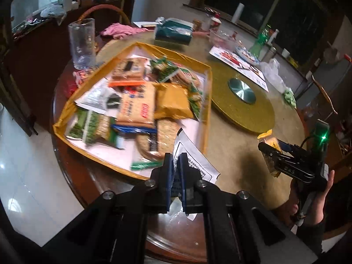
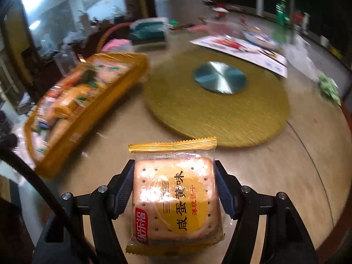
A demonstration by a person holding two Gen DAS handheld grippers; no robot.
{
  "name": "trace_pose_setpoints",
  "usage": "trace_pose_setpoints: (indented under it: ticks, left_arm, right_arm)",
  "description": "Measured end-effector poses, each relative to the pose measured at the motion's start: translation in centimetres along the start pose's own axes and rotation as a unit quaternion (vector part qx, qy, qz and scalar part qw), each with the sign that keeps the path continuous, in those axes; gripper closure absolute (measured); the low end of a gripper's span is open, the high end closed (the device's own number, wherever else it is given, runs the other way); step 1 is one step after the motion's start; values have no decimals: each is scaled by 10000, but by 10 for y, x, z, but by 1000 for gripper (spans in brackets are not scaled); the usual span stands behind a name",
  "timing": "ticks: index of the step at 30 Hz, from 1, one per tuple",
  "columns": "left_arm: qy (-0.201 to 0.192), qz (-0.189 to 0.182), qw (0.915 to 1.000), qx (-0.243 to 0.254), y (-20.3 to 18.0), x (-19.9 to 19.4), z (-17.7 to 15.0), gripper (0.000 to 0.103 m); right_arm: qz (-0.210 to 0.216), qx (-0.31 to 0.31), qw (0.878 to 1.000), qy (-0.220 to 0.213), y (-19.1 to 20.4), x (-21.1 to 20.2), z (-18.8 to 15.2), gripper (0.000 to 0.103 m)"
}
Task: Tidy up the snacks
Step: 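Carry both packets over the white tray and open both tools to release them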
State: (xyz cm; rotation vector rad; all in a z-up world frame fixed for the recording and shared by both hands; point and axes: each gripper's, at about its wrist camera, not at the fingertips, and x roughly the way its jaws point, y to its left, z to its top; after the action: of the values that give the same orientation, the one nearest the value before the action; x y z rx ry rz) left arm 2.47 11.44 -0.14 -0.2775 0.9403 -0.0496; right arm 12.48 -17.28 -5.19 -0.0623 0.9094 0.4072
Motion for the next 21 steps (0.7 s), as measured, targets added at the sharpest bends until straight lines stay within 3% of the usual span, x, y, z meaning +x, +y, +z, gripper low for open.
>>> trace_pose_setpoints:
  ticks: [14,21]
  left_arm:
    - [-170,-28,9992,-364,61,7,46,95]
    - [-5,60,9998,-199,75,27,60,95]
  right_arm:
    - [1118,-710,9911,-106,107,35,85,35]
    - [1143,-708,9909,48,129,76,117,35]
